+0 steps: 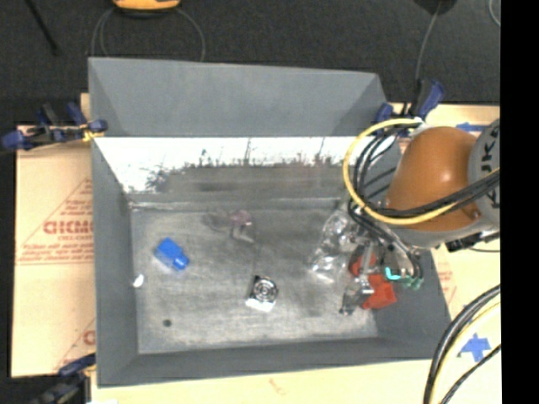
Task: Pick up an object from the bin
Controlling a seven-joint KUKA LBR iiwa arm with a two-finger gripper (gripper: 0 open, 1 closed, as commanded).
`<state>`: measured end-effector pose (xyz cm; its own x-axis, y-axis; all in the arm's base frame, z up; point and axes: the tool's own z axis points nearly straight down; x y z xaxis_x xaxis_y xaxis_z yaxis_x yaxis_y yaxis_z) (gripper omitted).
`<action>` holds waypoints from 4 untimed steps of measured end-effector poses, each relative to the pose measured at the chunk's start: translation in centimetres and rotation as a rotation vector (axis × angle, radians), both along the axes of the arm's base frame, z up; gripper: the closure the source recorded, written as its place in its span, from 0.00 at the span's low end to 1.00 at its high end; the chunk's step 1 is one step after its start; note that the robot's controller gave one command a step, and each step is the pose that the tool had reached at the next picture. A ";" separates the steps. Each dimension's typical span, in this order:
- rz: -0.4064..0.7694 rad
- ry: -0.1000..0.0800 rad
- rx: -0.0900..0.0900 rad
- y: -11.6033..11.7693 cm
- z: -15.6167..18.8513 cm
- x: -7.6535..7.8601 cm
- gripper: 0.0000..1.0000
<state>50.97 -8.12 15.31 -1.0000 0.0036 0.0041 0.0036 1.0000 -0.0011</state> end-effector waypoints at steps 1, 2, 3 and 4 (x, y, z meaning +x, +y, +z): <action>0.066 -0.009 0.005 10.1 -3.5 4.0 0.00; 0.194 -0.014 -0.001 11.1 -7.7 1.5 0.00; 0.196 -0.023 -0.001 11.1 -7.5 1.8 1.00; 0.421 -0.016 -0.002 8.6 18.7 2.3 1.00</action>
Offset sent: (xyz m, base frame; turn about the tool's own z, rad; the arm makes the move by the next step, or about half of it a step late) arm 0.0388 0.0956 -0.0336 -0.0566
